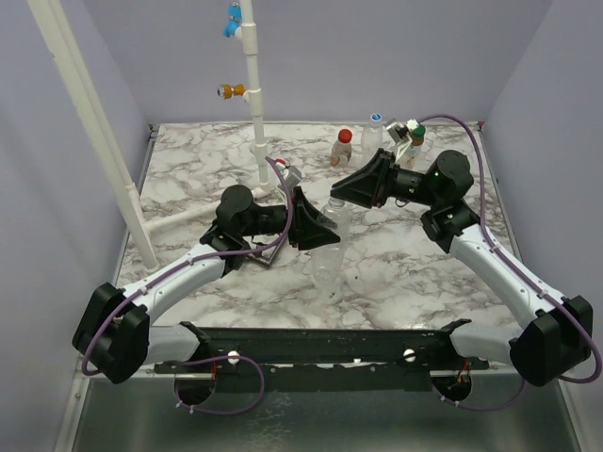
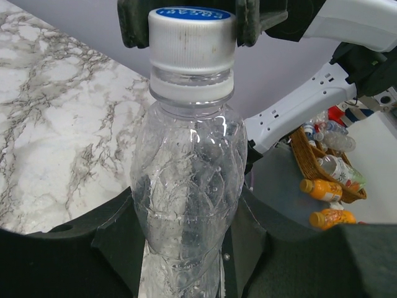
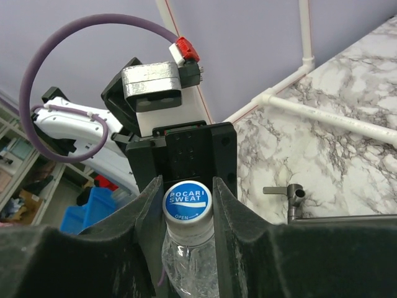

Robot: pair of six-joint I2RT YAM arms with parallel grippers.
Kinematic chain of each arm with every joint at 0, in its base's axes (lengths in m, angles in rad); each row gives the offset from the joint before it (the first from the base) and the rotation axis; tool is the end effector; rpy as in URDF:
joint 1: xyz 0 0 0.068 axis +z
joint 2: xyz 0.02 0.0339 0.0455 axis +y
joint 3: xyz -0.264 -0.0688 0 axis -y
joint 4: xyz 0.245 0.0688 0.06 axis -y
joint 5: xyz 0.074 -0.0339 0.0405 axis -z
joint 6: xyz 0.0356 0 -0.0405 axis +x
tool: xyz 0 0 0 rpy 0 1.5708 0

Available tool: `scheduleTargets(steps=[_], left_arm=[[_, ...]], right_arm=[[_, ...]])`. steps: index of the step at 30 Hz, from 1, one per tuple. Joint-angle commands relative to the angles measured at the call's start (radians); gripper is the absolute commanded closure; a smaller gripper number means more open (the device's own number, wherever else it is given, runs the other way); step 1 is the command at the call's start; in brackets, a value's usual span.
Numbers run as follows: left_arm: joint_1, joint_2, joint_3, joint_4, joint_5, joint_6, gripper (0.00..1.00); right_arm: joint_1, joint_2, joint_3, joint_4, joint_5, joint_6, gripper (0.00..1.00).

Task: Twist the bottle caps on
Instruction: Screw the bottle cap onto the plastic bottle.

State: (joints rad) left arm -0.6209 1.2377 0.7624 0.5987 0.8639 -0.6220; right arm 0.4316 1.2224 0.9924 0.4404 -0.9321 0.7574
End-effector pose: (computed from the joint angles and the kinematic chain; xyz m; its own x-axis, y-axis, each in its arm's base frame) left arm 0.2082 -0.1822 0.3162 -0.4964 -0.1102 -0.8611 0.8642 0.0308 -0.5022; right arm 0.2380 0.1411 0.3841 -0.5235 0.2098 -0.8258 -0.8297 0.0948 0.5500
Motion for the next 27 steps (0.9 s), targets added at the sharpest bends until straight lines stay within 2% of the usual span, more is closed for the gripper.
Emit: scheduleTargets(steps=[1,4,11,18,23,27], left_arm=[[0.018,0.024,0.016,0.025,0.011,-0.048,1.00],[0.019,0.031,0.025,0.008,-0.021,-0.049,1.00],[0.018,0.045,0.128,-0.307,-0.280,0.097,1.00],[-0.004,0.063,0.228,-0.502,-0.684,0.149,1.00],[-0.053,0.107,0.322,-0.595,-0.870,0.195,1.00],[-0.099,0.142,0.369,-0.623,-0.979,0.230,1.00]], right_arm=[[-0.001,-0.051,0.022,-0.130,0.057,-0.089,0.71],[0.012,-0.073,0.046,-0.248,0.136,-0.153,0.75],[0.115,-0.082,0.139,-0.549,0.444,-0.264,0.82],[0.216,-0.007,0.257,-0.762,0.778,-0.235,0.86],[0.333,0.088,0.376,-0.906,1.063,-0.212,0.89],[0.345,0.133,0.423,-0.948,1.143,-0.153,0.91]])
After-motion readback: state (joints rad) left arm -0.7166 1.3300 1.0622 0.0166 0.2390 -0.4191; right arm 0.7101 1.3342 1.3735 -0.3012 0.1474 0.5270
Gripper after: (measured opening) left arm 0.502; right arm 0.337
